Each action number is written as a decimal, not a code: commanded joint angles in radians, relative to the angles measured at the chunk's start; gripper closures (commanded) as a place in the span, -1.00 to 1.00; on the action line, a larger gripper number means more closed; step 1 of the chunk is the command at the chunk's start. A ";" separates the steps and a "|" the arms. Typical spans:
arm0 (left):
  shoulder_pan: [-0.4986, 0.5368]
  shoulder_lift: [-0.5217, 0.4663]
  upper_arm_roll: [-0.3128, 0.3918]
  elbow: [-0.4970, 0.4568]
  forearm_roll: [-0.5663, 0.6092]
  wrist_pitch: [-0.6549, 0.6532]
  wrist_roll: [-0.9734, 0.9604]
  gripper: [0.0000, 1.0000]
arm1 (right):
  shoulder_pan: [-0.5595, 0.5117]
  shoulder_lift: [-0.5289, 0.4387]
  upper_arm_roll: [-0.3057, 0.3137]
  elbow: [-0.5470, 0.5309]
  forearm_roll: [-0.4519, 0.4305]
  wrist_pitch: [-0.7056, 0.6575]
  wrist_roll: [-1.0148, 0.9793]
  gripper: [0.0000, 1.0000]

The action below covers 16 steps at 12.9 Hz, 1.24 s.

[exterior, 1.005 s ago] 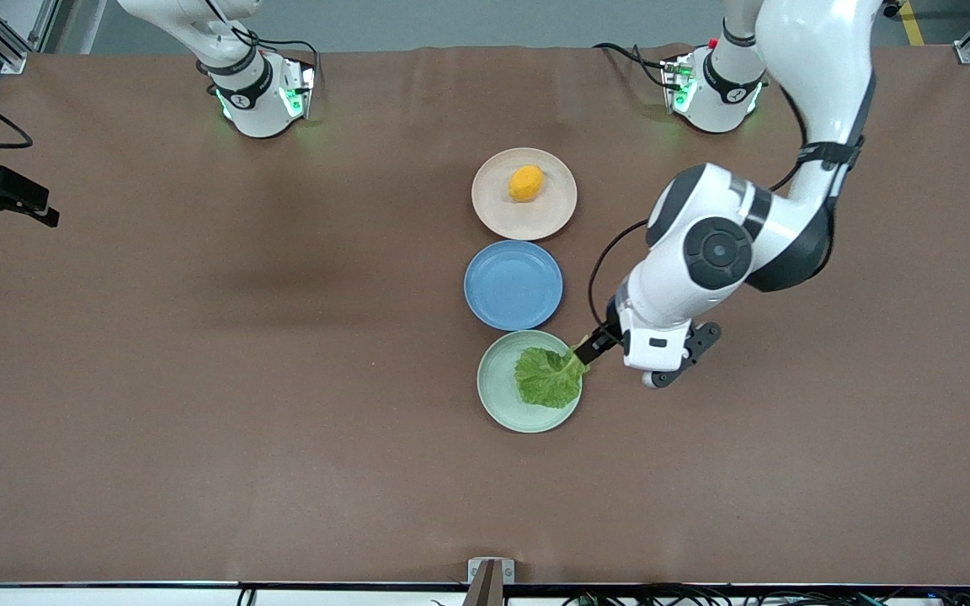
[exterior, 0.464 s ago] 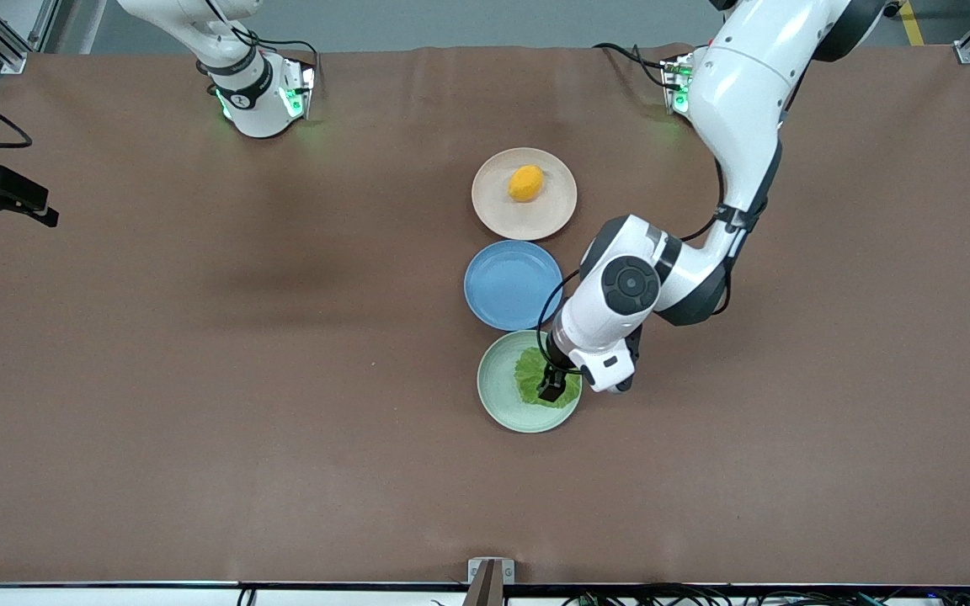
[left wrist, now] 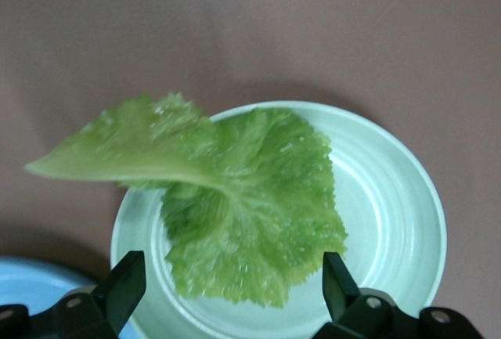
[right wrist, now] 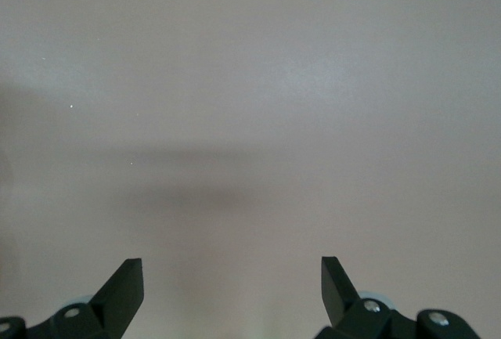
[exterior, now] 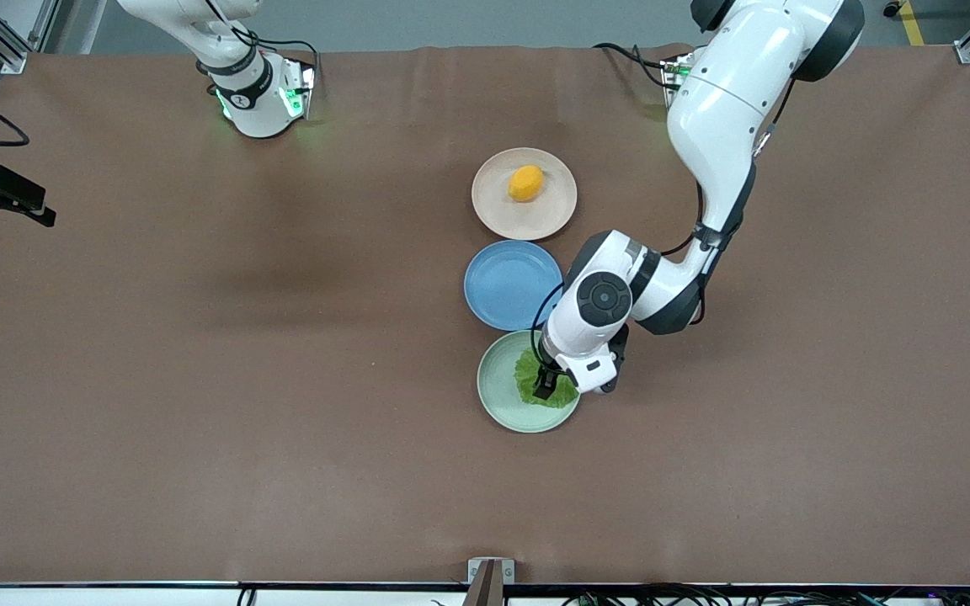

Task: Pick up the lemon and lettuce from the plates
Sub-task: 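Lower the left gripper onto the lettuce leaf and close it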

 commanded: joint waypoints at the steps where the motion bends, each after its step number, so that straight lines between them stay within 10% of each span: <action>1: -0.014 0.031 0.013 0.029 0.047 0.021 -0.009 -0.93 | 0.002 -0.021 0.003 -0.009 -0.005 0.002 -0.007 -1.00; 12: -0.031 0.053 0.011 0.021 0.069 0.043 -0.002 -0.66 | -0.002 0.048 -0.002 0.025 -0.005 0.016 -0.006 -1.00; 16: -0.028 0.051 0.011 0.021 0.070 0.043 -0.002 -0.40 | -0.001 0.226 -0.002 0.066 -0.005 0.074 -0.009 -1.00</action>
